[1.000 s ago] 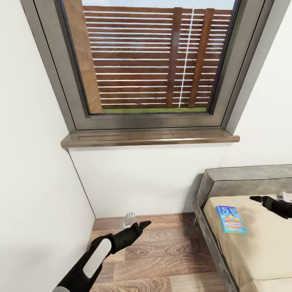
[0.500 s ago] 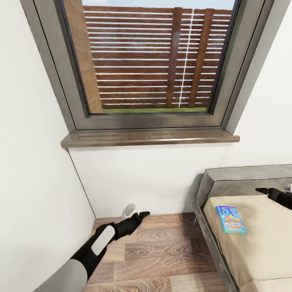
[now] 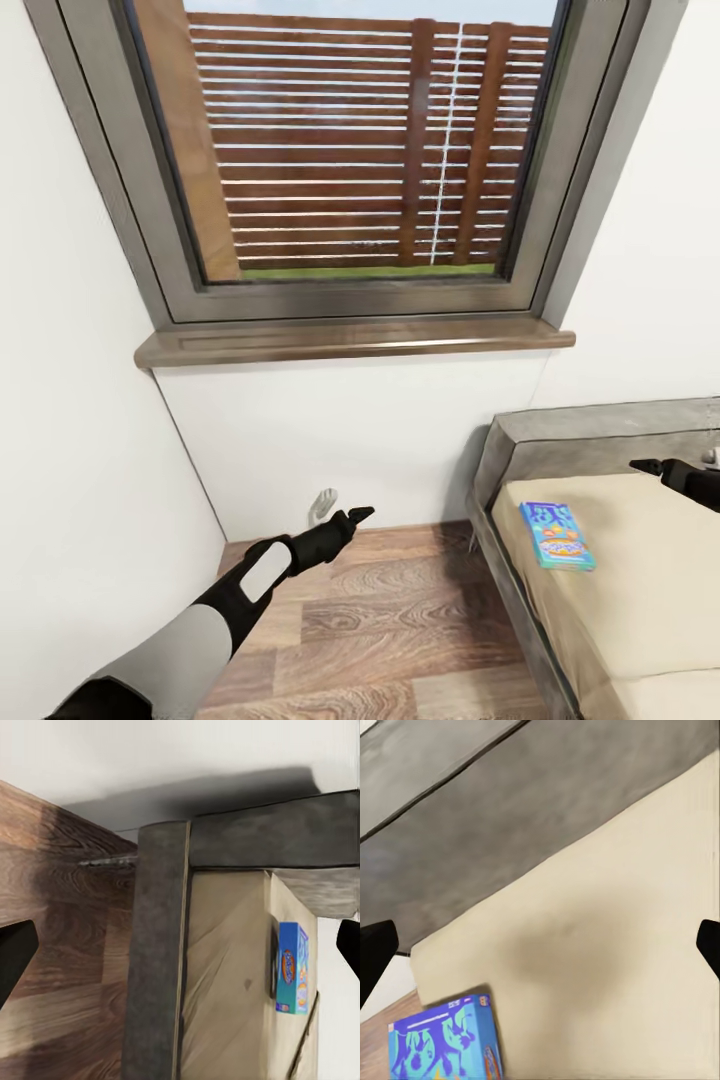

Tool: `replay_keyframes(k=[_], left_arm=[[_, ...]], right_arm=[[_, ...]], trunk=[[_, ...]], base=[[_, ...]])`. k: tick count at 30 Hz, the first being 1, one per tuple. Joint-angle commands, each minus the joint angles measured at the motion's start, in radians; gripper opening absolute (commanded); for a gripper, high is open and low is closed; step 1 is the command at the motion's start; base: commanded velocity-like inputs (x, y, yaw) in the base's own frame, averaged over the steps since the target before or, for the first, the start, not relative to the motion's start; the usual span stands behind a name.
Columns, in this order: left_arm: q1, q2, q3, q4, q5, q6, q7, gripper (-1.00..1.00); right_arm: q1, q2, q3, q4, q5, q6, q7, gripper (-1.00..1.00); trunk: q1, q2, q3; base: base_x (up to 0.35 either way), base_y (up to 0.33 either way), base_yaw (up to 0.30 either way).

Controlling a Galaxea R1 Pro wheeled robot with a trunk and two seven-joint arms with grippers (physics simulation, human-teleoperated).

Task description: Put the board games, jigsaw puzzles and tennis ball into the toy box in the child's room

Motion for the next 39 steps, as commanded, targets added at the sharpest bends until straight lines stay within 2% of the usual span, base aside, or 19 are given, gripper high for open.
replay_keyframes(k=[1, 11, 30, 39], left_arm=[[-0.004, -0.002, -0.004, 0.007, 0.007, -0.005, -0.007, 1.00], [-0.011, -0.005, -0.004, 0.027, 0.007, -0.028, -0.020, 1.00], [-0.012, 0.004, 0.005, 0.050, 0.010, -0.049, -0.018, 1.00], [-0.012, 0.005, 0.009, 0.053, 0.015, -0.048, -0.026, 1.00]], right_arm=[[0.000, 0.001, -0.003, -0.004, -0.002, 0.010, 0.001, 1.00], [0.004, 0.003, -0.003, -0.016, -0.002, 0.021, 0.000, 1.00], [0.005, 0.006, -0.003, -0.045, -0.002, 0.031, 0.000, 1.00], [0.005, 0.009, -0.003, -0.098, -0.011, 0.035, 0.002, 1.00]], trunk=[[0.000, 0.000, -0.001], [0.000, 0.000, -0.001], [0.000, 0.000, -0.001], [0.000, 0.000, -0.001]], base=[[0.000, 0.000, -0.200], [0.000, 0.000, -0.230], [0.000, 0.000, -0.266], [0.000, 0.000, -0.209]])
